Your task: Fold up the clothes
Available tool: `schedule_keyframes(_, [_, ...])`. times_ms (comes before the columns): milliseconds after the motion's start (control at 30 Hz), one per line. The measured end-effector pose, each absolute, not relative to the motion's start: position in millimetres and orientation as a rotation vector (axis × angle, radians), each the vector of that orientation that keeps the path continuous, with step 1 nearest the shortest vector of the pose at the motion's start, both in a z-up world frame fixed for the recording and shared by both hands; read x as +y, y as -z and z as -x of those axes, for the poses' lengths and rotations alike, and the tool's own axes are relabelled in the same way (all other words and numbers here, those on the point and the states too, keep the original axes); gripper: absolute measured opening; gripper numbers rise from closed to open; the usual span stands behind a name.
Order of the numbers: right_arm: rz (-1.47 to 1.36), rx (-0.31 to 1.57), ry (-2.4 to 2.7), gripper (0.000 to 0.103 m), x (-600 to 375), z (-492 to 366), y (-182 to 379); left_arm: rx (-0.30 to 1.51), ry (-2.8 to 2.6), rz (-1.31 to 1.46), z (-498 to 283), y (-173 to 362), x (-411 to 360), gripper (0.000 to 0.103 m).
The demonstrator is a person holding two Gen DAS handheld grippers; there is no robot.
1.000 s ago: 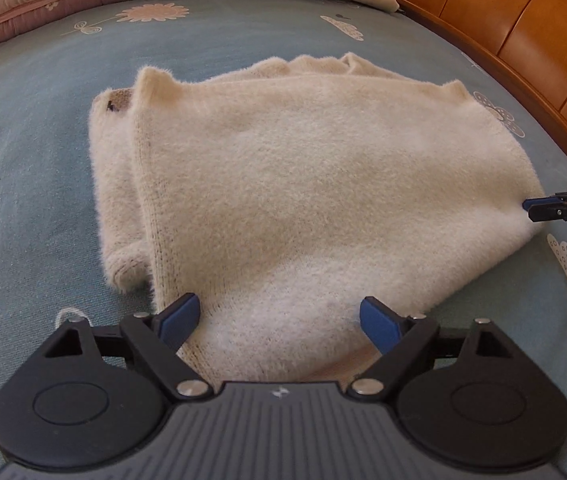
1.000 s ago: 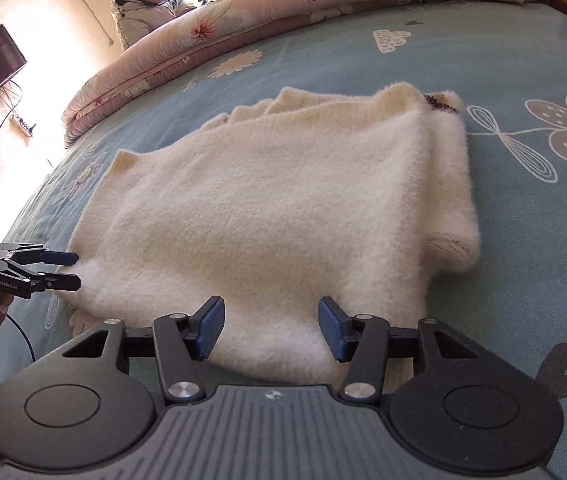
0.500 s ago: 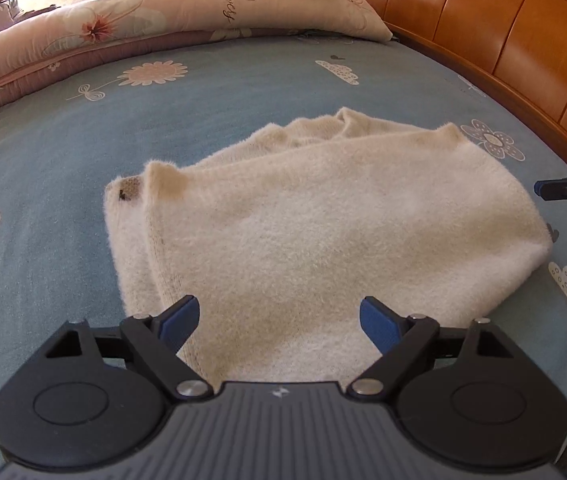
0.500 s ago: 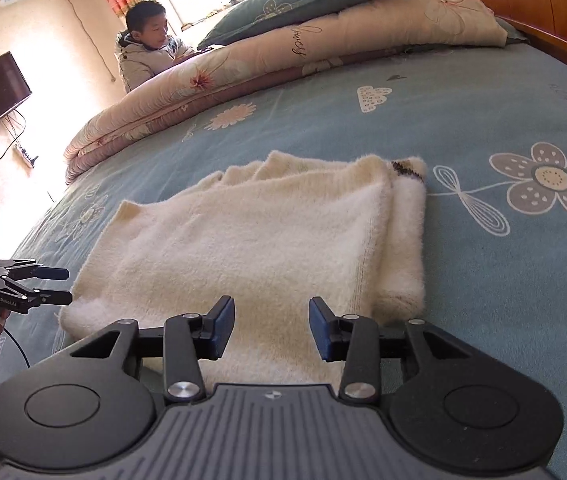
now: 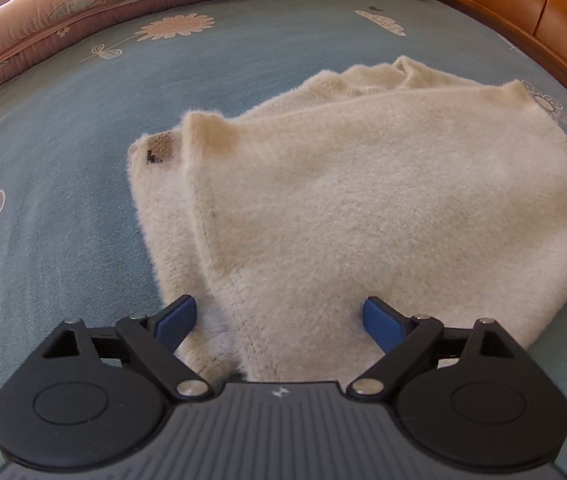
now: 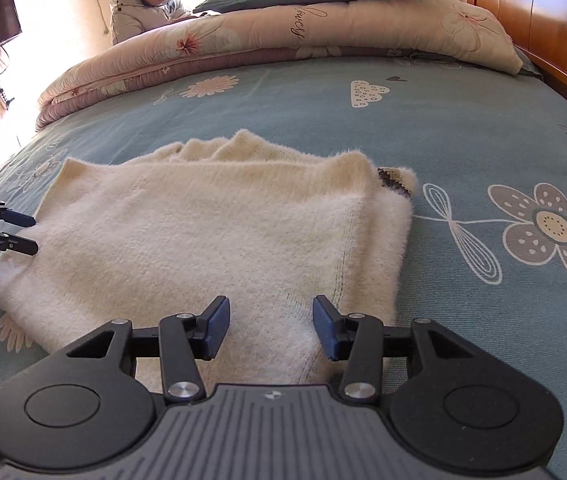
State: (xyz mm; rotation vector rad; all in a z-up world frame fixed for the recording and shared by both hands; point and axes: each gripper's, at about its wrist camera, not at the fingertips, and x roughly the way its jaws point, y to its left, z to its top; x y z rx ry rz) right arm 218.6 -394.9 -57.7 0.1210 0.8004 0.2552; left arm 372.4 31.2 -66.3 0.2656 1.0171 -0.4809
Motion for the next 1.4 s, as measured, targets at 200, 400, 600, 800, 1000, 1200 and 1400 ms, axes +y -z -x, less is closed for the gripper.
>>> schedule_keyframes(200, [-0.097,0.741,-0.216,0.069,-391.9,-219.9,27.2,0.878,0.537,-0.216,-372.5,25.3,30.6,0.090])
schedule_keyframes(400, [-0.105,0.735,-0.225,0.071,-377.5,-270.7,32.2,0.855,0.570,-0.236,-418.9,32.1,-18.5,0.091])
schedule_keyframes(600, [-0.068,0.777,-0.202,0.071,-375.9,-285.3,70.6,0.902,0.465,-0.196,-458.4,80.0,-11.8,0.091])
schedule_keyframes(800, [-0.078,0.759,-0.192,0.072,-374.7,-277.9,67.1,0.888,0.444,-0.222,-443.0,67.9,-14.0,0.091])
schedule_keyframes(1000, [-0.133,0.741,-0.151,0.080,-363.2,-247.8,37.6,0.893,0.458,-0.248,-399.6,36.5,-9.9,0.091])
schedule_keyframes(1200, [-0.110,0.754,-0.186,0.085,-342.1,-211.7,22.7,0.876,0.559,-0.254,-327.5,29.9,-10.3,0.091])
schedule_keyframes(1400, [-0.117,0.858,-0.159,0.086,-324.2,-188.5,40.3,1.005,0.514,-0.224,-302.1,65.4,-3.4,0.091])
